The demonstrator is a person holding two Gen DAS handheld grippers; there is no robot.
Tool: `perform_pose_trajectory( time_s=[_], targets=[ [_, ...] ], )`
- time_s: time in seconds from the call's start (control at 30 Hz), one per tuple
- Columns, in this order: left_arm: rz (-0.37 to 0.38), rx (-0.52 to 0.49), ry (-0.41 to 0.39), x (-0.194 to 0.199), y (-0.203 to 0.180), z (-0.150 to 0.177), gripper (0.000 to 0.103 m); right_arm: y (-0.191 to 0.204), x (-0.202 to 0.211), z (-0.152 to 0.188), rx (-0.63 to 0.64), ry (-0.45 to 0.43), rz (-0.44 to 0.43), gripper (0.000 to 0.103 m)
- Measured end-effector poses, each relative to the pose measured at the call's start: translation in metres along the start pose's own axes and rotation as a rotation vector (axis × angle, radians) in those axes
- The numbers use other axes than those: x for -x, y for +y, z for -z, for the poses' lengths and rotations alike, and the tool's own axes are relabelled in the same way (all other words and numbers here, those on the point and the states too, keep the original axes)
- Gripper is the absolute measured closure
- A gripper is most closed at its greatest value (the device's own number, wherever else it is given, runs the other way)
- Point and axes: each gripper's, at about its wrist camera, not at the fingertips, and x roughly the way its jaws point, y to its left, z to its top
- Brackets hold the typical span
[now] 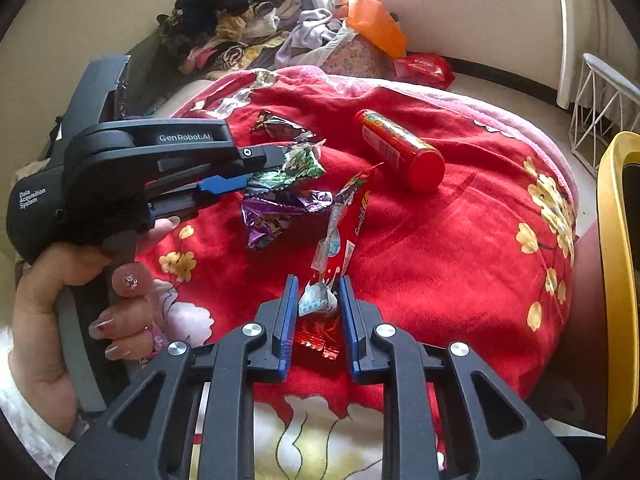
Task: Collect trash
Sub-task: 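Grasp dark candy wrapper with left gripper while right gripper grasps red snack packet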
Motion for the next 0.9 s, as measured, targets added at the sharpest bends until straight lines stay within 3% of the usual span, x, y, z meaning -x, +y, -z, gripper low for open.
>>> perform_pose_trajectory(
  time_s=[0.23, 0.67, 0.9],
  targets=[
    [0.040, -0.047, -0.041, 0.023, -0.013, 0.013, 0.096, 0.001, 0.015, 0.007, 0.015, -0.006, -0.023, 0.083],
    [0.022, -0.127, -0.161, 0.080, -0.032, 0.039, 0.098, 0.015, 0.044, 0.008, 0.058, -0.049, -0.058, 0.083],
    [0.032, -0.187, -0.188, 0.099, -0.051, 0.048, 0.098, 0.015, 0.065, 0.005, 0.069, -0.096, -0.051, 0.083]
  ],
)
